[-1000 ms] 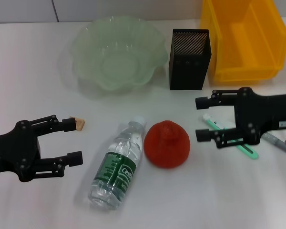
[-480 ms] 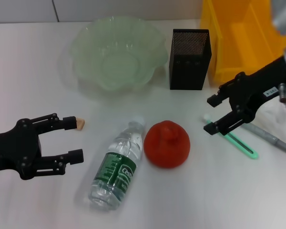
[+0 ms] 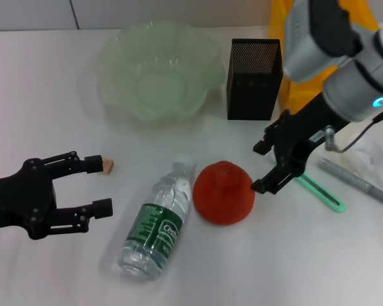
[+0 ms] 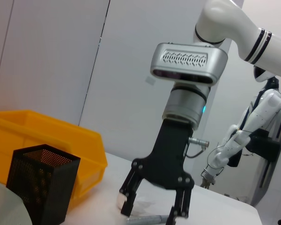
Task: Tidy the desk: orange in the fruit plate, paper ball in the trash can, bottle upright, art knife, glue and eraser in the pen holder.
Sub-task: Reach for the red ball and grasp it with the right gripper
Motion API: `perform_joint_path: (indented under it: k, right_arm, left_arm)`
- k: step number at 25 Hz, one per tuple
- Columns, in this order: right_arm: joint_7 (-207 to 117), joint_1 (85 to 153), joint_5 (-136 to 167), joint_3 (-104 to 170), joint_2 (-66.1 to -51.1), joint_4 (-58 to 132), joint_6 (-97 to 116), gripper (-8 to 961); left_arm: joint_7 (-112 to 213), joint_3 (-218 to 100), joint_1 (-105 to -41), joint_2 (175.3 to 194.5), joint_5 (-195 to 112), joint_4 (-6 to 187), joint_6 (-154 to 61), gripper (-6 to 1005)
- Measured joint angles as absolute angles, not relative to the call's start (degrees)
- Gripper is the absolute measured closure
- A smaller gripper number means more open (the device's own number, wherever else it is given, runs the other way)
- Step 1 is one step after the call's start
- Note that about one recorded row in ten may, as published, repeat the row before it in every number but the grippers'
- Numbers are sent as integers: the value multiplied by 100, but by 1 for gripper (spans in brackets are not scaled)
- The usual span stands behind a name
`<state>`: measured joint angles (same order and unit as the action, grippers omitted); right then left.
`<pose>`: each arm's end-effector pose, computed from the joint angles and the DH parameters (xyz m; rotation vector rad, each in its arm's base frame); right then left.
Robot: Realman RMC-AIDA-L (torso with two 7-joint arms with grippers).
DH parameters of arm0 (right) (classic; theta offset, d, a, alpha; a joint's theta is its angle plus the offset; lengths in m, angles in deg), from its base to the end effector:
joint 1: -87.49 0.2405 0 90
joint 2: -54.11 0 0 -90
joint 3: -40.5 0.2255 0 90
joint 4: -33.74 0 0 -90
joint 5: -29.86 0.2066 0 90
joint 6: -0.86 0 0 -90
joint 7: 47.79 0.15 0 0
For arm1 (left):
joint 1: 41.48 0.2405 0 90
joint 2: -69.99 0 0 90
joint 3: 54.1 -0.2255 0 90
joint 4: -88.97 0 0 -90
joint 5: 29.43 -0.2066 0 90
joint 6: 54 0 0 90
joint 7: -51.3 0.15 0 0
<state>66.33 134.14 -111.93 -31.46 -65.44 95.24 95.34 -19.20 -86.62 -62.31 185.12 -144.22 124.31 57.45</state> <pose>0.1337 0.3429 -0.0130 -3.0612 0.3082 -0.4889 -0.2649 0.2382 0.0467 -2.7949 -0.5623 -0.9700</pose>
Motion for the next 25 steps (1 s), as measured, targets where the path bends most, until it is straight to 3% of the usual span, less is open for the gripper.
perform_joint_path:
  k: [8,10,21,25]
  right_arm:
    - [6690,13489,-10803,-3761,-6551,9068,8955,213]
    - [6709,13515,-10798,-3836,-6551,8925,8798,396]
    - [6705,13565,-10721,-3896,-6551,8709,8665,646]
    - [6711,13578,-10721,-3903,-6552,8702,8671,794]
  left_arm:
    - [-1924,-8652,-6230,18513,-14422,12431,5706,157]
    - [-1924,-8652,-6228,18513,-14422,12429,5703,157]
    - [-1928,-8652,-6196,18513,-14422,12402,5697,157]
    - [-1928,-8652,-6195,18523,-14422,12397,5698,157]
